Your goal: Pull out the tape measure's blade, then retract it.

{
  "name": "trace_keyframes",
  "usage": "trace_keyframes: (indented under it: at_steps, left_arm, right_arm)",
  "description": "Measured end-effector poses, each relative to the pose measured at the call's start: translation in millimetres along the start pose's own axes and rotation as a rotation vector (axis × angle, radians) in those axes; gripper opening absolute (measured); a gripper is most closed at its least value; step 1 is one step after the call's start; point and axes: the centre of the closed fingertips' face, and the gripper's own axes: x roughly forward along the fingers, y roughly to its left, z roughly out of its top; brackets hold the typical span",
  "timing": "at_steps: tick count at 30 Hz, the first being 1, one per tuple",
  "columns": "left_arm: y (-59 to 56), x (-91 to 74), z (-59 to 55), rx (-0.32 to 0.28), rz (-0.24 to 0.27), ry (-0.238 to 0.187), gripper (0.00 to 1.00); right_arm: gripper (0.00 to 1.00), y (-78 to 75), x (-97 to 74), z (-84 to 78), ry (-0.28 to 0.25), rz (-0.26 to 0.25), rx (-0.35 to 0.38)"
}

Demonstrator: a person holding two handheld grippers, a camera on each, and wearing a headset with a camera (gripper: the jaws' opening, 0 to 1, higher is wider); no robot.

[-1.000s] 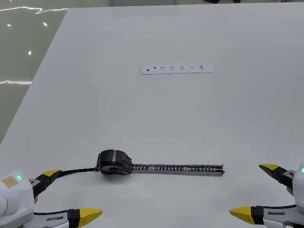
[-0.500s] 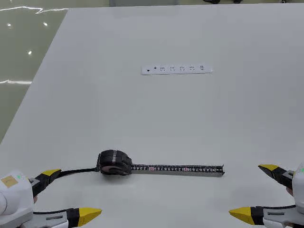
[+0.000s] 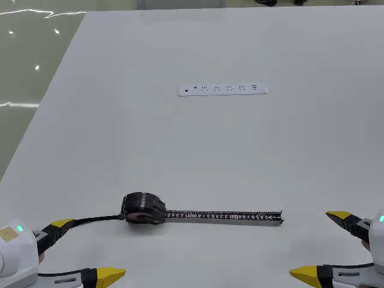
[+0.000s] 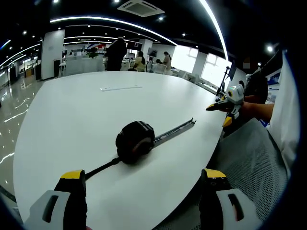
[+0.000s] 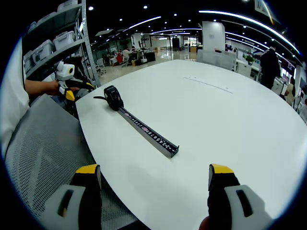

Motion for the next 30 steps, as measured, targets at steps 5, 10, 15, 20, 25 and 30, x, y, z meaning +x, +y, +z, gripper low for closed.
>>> trace_keyframes:
  at_steps: [5, 10, 15, 20, 25, 30]
  left_arm:
    - [-0.6, -0.5, -0.6, 0.000, -0.005, 0.005, 0.96]
    - [2.0, -1.4, 1.7, -0.004, 0.004, 0.000, 0.96]
    - [1.3, -1.2, 1.3, -0.006, 0.001, 0.003, 0.96]
    - [0.5, -1.1, 0.8, -0.004, -0.001, 0.006, 0.96]
    - [1.1, -0.9, 2.5, -0.004, 0.008, 0.001, 0.96]
    - [2.7, 2.1, 0.8, -0.013, 0.019, 0.019, 0.95]
  right_arm:
    - [0.94, 0.1, 0.3, -1.2, 0.003, 0.004, 0.004]
    - [0.94, -1.8, 0.7, -0.5, 0.003, 0.005, 0.005]
    - [0.94, -2.8, 0.5, 0.4, 0.002, 0.002, 0.005]
    - [0.94, -3.0, 0.2, 0.4, 0.002, 0.002, 0.004]
    - [0.94, -1.8, 1.3, 0.7, -0.002, 0.004, 0.003]
    - [0.92, 0.5, 2.7, 3.2, -0.011, 0.018, 0.002]
